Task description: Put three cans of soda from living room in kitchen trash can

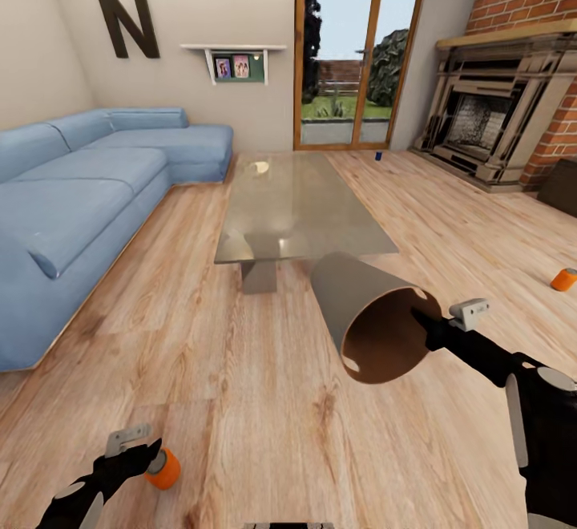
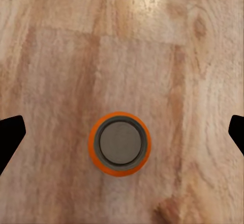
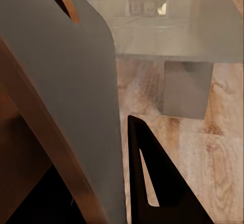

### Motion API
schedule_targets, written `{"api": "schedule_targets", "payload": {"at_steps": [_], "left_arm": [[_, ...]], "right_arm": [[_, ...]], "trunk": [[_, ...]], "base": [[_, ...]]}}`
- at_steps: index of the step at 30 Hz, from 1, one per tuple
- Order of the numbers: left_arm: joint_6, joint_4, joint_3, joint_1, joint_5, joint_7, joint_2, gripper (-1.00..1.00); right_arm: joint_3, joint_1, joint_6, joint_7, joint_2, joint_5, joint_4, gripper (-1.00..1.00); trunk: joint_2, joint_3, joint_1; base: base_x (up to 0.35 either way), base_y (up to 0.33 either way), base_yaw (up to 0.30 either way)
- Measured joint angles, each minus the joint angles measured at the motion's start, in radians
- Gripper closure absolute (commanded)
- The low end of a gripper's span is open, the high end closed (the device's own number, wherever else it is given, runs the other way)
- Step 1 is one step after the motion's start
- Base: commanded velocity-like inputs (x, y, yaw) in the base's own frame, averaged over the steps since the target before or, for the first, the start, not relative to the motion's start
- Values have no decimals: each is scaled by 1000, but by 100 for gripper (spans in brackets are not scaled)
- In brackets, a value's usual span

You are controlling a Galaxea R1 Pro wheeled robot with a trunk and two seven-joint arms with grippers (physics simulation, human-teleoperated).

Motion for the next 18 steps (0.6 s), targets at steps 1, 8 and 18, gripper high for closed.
{"api": "schedule_targets", "payload": {"at_steps": [1,8,18], "left_arm": [[0,0,0,0,0,0,0,-100],[0,1,0,0,0,0,0,-100],[9,-22,-23,-4,-4,-22,-2,-100]], "right_arm": [[5,-1,11,0,0,-1,0,100],[14,-11,25,-2,-1,0,0,100],[68,10,54,6,14,58,15,100]], "trunk": [[-7,-3,4],[-9,-30,7],[-10,-53,10]], "base": [[0,0,0],[0,0,0],[0,0,0]]}}
